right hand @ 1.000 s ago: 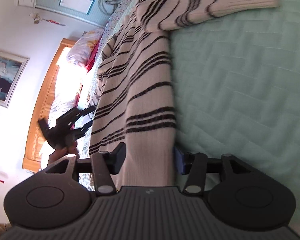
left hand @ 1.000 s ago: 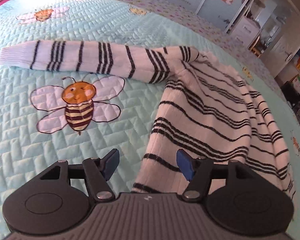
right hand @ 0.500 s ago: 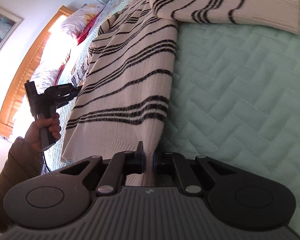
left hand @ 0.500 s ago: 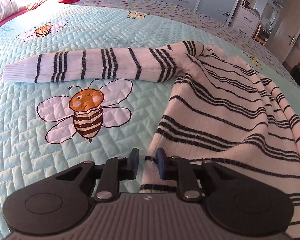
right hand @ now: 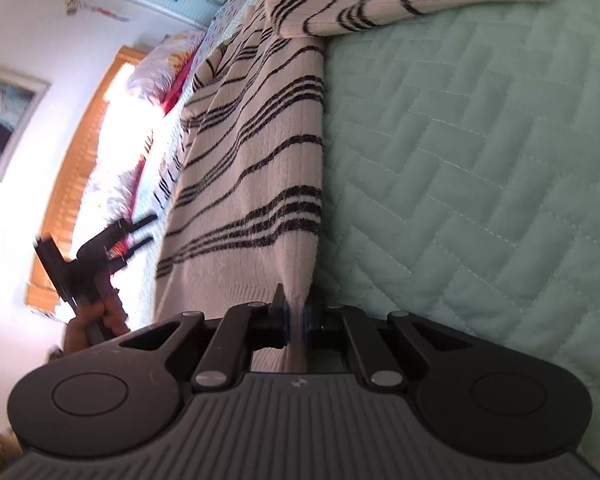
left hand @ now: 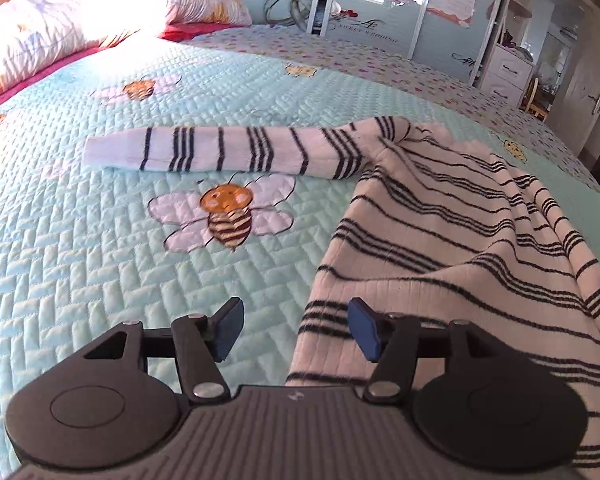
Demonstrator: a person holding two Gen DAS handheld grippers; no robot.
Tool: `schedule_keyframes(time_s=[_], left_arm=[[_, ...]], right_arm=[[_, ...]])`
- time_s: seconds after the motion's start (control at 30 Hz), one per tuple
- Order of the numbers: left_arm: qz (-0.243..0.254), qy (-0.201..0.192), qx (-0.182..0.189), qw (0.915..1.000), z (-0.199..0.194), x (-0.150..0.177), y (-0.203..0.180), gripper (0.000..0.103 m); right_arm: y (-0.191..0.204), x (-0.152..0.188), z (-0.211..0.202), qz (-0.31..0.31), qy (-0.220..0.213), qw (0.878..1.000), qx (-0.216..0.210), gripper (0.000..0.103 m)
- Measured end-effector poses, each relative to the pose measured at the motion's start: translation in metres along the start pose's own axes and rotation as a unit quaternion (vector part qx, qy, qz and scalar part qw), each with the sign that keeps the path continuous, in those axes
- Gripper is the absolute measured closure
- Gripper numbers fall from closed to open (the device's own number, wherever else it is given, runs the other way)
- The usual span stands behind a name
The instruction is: Fold clothes
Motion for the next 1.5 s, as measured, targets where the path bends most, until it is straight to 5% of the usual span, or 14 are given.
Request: schedule_keyframes(time_s=[0.37,0.43,0.47,0.53,0.7,0.77,0.87,0.93,1.0,1.17,1.5], left_arm=[[-0.068,0.055,0.083,0.9927,-0.004,0.030,0.014,0.038],[-0.074,0.063,0.096,0.9907,-0.004,0.033,0.012,0.050],[-0.078,0.067,0.102,0.9895,-0.004,0.035,0.011,0.064],[-0.084,0.074,0.115,0.9870,-0.004,0.038,0.010,0.069],[-0.146,0.085,0.150,0.9741,-0.009,0.050,0.017,0.040],[-0.189,0.086,0.163,0.9645,-0.013,0.057,0.023,0.038],[-0.156,0.101,0.161,0.9694,-0.018,0.063,0.010,0.037],[-0.131,0.115,0.172,0.9694,-0.018,0.063,-0.002,0.042],[-0.127,0.133,0.182,0.9658,-0.013,0.067,-0.009,0.089],[-0.113,0.107,0.153,0.9758,-0.028,0.063,-0.016,0.091],[-0.097,0.049,0.230,0.9671,-0.101,0.039,-0.045,0.092]], right_arm=[[0.001,-0.002,0.001,0.015,-0.001,1.000,-0.012,0.096],[0.006,-0.001,0.002,-0.007,-0.006,1.000,0.005,0.098],[0.009,0.000,0.002,-0.021,-0.009,1.000,0.014,0.097],[0.015,0.000,0.003,-0.039,-0.009,0.999,0.025,0.097],[0.000,-0.007,0.009,0.040,0.002,0.999,-0.023,0.091],[-0.004,-0.011,0.013,0.068,0.005,0.997,-0.045,0.088],[0.002,-0.017,0.024,0.074,0.002,0.995,-0.061,0.085],[0.006,-0.020,0.032,0.075,0.007,0.995,-0.070,0.090],[0.009,-0.021,0.035,0.069,0.006,0.995,-0.065,0.094],[0.016,-0.016,0.015,0.044,-0.007,0.997,-0.065,0.095],[0.043,-0.022,-0.041,0.007,-0.027,0.988,-0.153,0.097]])
Point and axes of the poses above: each gripper's, at about its wrist camera, not at the fingertips, and z roughly the way its jaws point, y to its left, x to its underside, the point moved 5 cm from there along z, roughly the way its jaws point, and after that the axes turned 8 degrees about x, right-handed, at the moved point
